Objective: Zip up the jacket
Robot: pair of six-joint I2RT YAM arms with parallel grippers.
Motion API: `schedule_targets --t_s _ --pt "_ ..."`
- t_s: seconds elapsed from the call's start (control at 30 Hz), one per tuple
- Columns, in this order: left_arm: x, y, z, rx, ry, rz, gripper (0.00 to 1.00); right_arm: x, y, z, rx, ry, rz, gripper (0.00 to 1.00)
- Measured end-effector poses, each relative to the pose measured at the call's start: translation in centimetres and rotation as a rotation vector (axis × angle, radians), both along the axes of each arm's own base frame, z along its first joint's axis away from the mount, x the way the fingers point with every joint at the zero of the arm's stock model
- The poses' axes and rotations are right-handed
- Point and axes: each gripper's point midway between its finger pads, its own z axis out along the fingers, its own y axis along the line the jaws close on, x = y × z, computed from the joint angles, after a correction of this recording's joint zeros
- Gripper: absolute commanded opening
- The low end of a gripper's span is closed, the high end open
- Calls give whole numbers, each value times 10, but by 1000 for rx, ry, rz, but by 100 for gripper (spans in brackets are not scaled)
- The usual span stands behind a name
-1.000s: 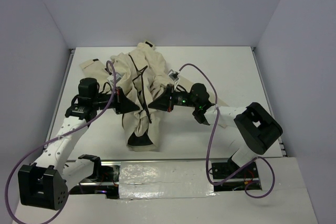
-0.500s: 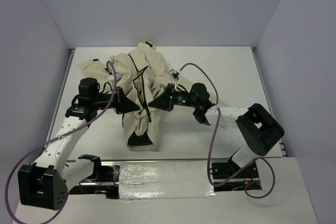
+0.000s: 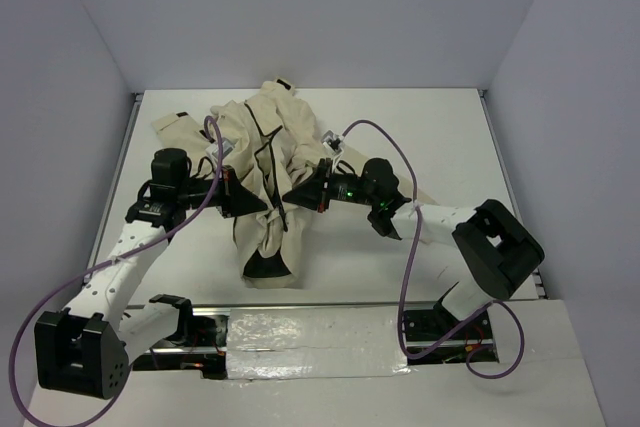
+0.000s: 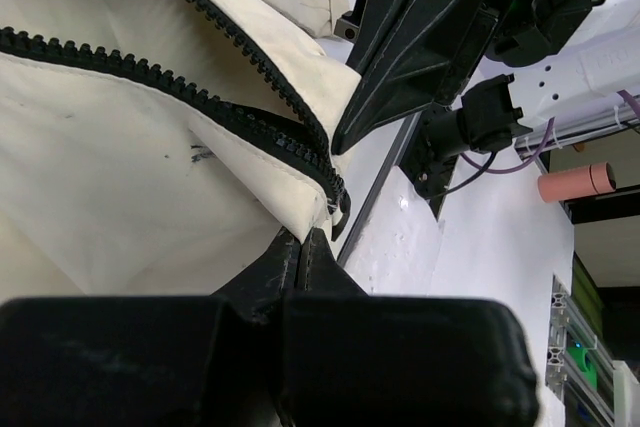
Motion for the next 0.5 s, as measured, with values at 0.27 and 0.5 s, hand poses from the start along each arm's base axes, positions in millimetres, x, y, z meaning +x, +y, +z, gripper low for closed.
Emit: schedule_targets --t_s 0.27,0.5 --pt "3 2 -4 13 34 34 0 0 0 0 -6 -13 -7 0" --pt "5 2 -4 16 41 44 0 1 0 0 -7 -15 -10 0"
